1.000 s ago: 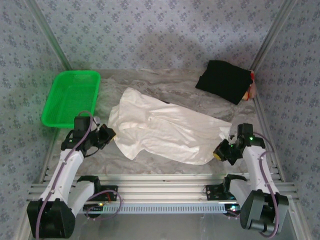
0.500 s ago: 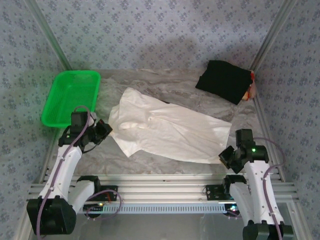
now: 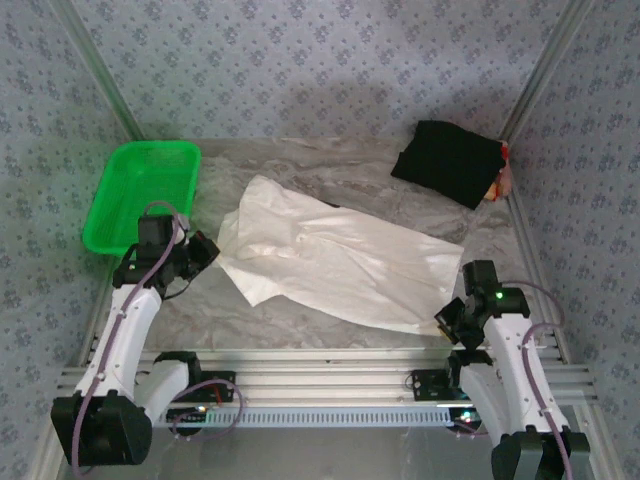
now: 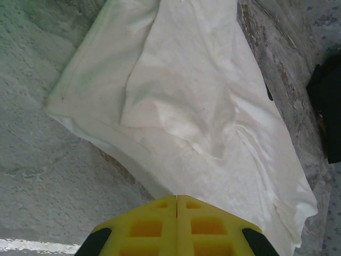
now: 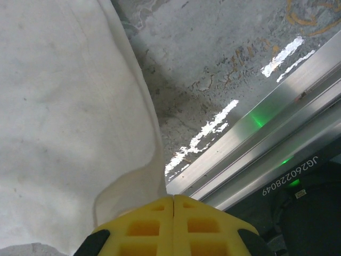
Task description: Fold and stack the t-shirts
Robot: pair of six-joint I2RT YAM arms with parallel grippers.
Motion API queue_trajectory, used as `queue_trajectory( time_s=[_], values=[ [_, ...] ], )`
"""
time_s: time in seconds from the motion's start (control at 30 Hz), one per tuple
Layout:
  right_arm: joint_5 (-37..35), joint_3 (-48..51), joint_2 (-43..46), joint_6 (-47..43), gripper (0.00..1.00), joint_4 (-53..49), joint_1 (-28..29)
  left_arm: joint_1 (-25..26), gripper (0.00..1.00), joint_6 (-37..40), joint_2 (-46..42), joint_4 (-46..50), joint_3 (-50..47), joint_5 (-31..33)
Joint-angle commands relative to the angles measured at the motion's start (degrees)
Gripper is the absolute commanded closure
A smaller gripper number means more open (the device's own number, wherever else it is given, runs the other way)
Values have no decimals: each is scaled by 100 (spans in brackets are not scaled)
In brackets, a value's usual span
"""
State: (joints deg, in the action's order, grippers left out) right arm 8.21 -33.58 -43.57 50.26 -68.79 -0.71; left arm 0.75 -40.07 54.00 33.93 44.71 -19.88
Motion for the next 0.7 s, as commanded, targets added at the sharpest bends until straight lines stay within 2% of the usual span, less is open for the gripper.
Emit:
queue_trajectory(
  time_s=[0.0, 0.23, 0.4, 0.67],
  values=[
    [-221, -173, -125, -131, 100, -100, -45, -14, 100, 154, 253, -59, 402, 155],
    [-180, -337, -659, -447, 100, 318, -329, 29, 100, 471, 1296, -277, 1244, 45],
    [-11, -445, -1078, -834, 100, 595, -754, 188, 100, 679, 2123, -370, 1892, -53],
    [59, -656, -1731, -1195, 100, 1042, -1035, 235, 100, 1131, 3295, -166, 3032, -190]
  ],
)
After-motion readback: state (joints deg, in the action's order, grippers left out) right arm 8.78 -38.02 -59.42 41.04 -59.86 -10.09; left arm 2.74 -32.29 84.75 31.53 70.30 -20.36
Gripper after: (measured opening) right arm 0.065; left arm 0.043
